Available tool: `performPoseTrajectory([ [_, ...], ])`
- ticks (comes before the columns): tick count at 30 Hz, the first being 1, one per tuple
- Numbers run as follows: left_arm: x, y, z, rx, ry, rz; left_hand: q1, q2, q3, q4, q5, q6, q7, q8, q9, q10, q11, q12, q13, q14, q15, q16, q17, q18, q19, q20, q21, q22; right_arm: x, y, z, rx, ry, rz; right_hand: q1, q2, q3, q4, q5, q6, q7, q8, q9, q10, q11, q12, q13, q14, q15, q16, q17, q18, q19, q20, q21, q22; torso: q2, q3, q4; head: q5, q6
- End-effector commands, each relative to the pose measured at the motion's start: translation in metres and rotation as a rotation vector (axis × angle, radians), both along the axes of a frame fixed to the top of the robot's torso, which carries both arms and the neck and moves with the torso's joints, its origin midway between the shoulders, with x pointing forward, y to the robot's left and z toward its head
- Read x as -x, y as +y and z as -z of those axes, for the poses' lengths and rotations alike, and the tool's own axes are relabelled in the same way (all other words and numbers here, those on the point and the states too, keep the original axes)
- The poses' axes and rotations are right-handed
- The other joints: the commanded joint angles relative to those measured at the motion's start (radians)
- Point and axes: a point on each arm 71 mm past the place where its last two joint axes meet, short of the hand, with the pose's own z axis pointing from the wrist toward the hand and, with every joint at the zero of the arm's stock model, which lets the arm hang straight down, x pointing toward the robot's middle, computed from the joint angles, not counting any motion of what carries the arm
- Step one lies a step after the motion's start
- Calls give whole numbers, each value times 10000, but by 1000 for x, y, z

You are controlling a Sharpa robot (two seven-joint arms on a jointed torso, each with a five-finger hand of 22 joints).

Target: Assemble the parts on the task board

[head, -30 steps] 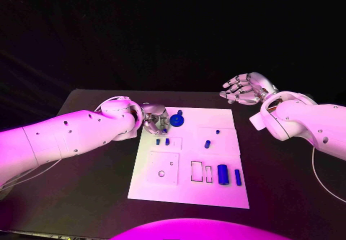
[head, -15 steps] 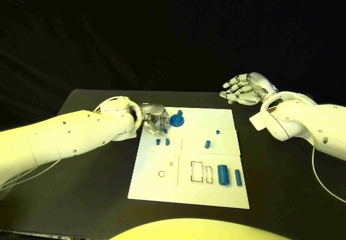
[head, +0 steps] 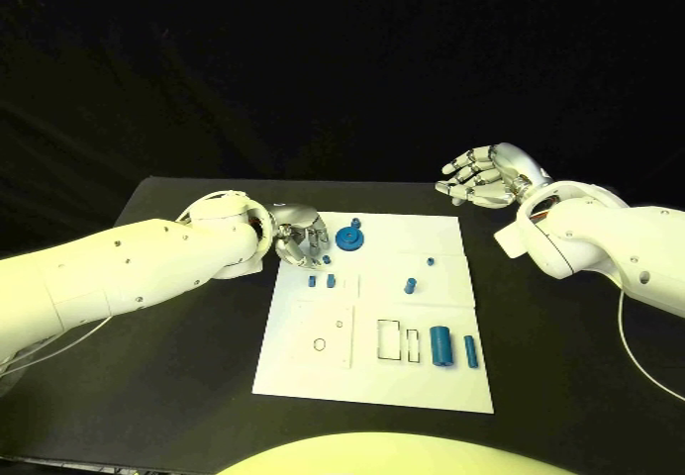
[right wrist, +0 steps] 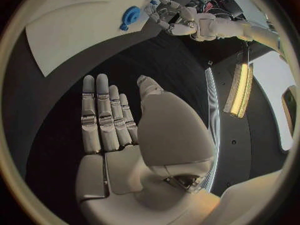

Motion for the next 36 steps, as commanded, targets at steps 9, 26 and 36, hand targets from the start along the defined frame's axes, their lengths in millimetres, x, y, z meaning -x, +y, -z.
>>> performPoseTrajectory([
  [9,1,29,-3,924,955,-1036,748,283,92,-175,35,368,310,202,32,-232,66,175,136,-289,43,-127,-346,80,-330,39,-293,-292,2,3,3,978,153,-1000,978,-375,1242,-71,-1017,680,108,-278,-158,795,-290,-723,-39,911,-297,245,165,124,697,-329,495,85,5,-8,3,-86,29],
  [26,2,74,-34,9907,3632,-2804,677,404,1183,-630,-13,590,675,451,-131,-765,421,157,-84,-2228,307,-2126,-3480,141,-1052,230,-877,-657,19,20,22,6436,284,-3331,619,-1385,3186,-339,-1839,2248,-327,-1634,-280,2515,-680,-3364,17,2545,-796,4080,2739,77,1259,-1014,3533,3097,2,-7,-11,-778,270],
  [36,-3,92,-44,12792,2837,-3994,636,501,1161,-788,-11,634,662,575,-130,-635,395,245,-151,-2255,277,-2558,-3716,148,-1058,212,-1097,-805,33,27,31,7580,-891,-3293,366,-1609,3534,-616,-1771,2371,-350,-1887,-66,2762,-683,-3787,39,2986,-802,8826,5454,-476,2264,-998,8126,6864,2,-8,-9,-927,357],
])
